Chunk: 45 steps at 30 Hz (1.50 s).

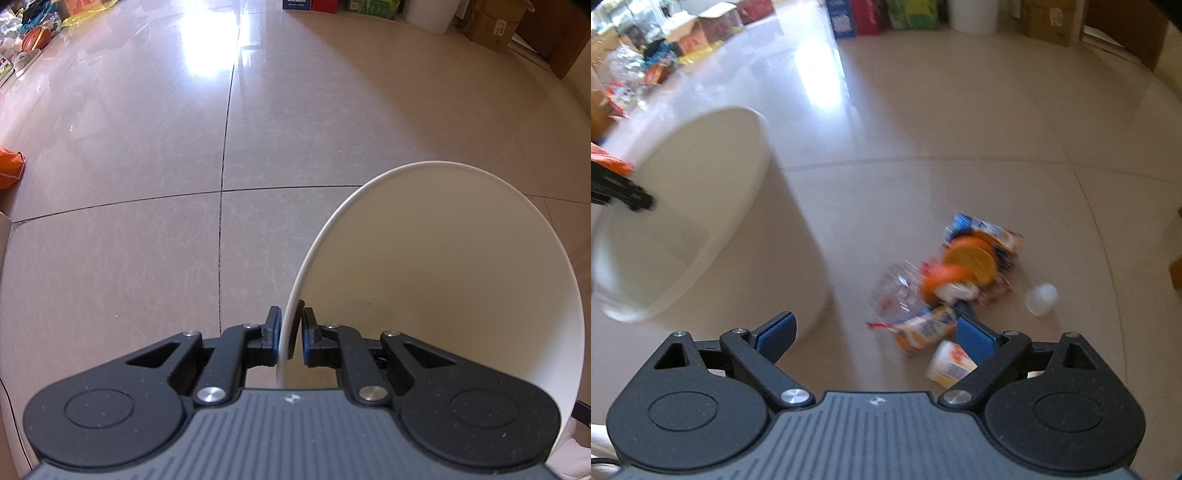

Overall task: Collect trash
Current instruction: 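Lower the right tool and grasp the yellow paper cup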

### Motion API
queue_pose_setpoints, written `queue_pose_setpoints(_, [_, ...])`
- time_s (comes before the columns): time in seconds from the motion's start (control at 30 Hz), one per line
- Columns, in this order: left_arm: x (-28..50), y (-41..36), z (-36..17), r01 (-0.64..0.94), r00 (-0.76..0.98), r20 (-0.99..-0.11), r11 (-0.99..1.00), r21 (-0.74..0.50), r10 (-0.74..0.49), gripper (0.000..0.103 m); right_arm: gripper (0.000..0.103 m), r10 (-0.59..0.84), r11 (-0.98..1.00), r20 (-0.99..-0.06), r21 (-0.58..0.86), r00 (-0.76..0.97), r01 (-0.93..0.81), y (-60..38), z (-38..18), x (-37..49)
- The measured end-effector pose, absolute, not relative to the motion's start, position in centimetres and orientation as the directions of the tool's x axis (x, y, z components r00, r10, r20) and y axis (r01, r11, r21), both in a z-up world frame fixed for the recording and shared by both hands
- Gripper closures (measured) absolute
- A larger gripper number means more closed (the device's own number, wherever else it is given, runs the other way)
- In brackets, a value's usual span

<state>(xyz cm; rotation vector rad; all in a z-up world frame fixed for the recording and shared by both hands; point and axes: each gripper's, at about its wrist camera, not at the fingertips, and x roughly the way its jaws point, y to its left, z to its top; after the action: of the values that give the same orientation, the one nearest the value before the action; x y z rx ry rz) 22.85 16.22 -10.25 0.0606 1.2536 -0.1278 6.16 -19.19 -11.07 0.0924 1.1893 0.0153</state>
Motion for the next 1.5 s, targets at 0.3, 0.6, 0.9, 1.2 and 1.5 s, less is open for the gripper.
queue_pose_setpoints(0.3, [22.9,16.3,-10.2,0.129,0.306,-0.95,0.991,-0.027,-0.065,0.094,0.007,0.053,0.972,-0.966,0.109,0.254,0.21,-24.9,-18.2,5.3])
queue_pose_setpoints(0.6, [23.0,16.4,-10.2,0.122,0.303,-0.951,0.992,-0.029,-0.065,0.094,0.007,0.028,0.977,-0.987,0.06,0.158,0.205,-26.3,-25.1,6.2])
queue_pose_setpoints(0.9, [23.2,16.7,-10.1,0.117,0.299,-0.952,0.992,-0.036,-0.07,0.094,0.006,0.063,0.993,-0.998,0.064,0.021,0.097,-25.5,-28.7,5.9])
queue_pose_setpoints(1.2, [23.1,16.8,-10.1,0.117,0.301,-0.951,0.992,-0.04,-0.074,0.094,0.006,0.068,0.992,-0.992,0.078,-0.105,-0.098,-21.4,-30.2,1.8])
queue_pose_setpoints(1.5, [23.0,16.7,-10.2,0.116,0.301,-0.951,0.992,-0.042,-0.076,0.094,0.026,0.02,0.956,-0.989,0.061,-0.145,-0.286,-16.6,-32.1,-1.6])
